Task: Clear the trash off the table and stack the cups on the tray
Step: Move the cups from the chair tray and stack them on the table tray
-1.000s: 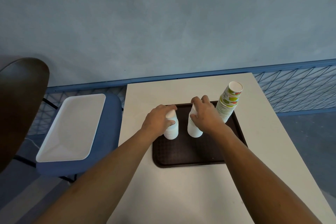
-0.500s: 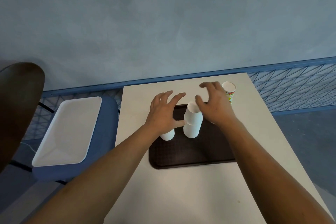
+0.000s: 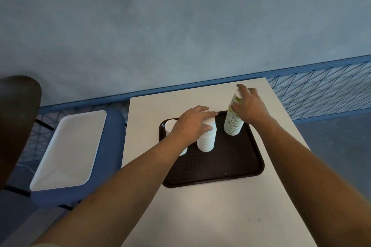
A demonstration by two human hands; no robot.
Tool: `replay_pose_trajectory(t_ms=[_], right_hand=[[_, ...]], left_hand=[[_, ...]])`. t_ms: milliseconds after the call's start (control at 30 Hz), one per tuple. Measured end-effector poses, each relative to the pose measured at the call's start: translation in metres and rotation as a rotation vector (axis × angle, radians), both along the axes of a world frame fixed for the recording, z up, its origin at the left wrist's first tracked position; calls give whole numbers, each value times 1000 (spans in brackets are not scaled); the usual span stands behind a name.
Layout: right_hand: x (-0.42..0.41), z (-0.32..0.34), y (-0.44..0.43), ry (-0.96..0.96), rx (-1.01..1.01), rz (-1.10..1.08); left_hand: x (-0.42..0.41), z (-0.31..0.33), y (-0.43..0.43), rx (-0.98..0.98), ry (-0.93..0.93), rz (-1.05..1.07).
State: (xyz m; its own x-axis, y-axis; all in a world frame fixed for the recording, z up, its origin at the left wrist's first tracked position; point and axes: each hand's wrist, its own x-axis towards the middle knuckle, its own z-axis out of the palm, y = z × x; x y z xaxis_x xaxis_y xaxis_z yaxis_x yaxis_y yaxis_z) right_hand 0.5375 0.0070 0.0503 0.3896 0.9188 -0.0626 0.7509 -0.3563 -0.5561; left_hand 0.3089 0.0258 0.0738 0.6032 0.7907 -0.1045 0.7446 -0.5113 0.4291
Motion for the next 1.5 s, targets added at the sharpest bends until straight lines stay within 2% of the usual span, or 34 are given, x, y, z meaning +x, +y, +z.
replay_pose_trajectory(t_ms=[400,1133,1500], right_hand=[[-5,-3,-19,-30,33,18],[-7,-13,-61,-39,77,13],[-7,-15,-62,-19,80,3]], left_hand=[[8,-5,-3,78,-13,72],[8,-7,-1,34,-106,67],[11,-6,2,34,-88,69]])
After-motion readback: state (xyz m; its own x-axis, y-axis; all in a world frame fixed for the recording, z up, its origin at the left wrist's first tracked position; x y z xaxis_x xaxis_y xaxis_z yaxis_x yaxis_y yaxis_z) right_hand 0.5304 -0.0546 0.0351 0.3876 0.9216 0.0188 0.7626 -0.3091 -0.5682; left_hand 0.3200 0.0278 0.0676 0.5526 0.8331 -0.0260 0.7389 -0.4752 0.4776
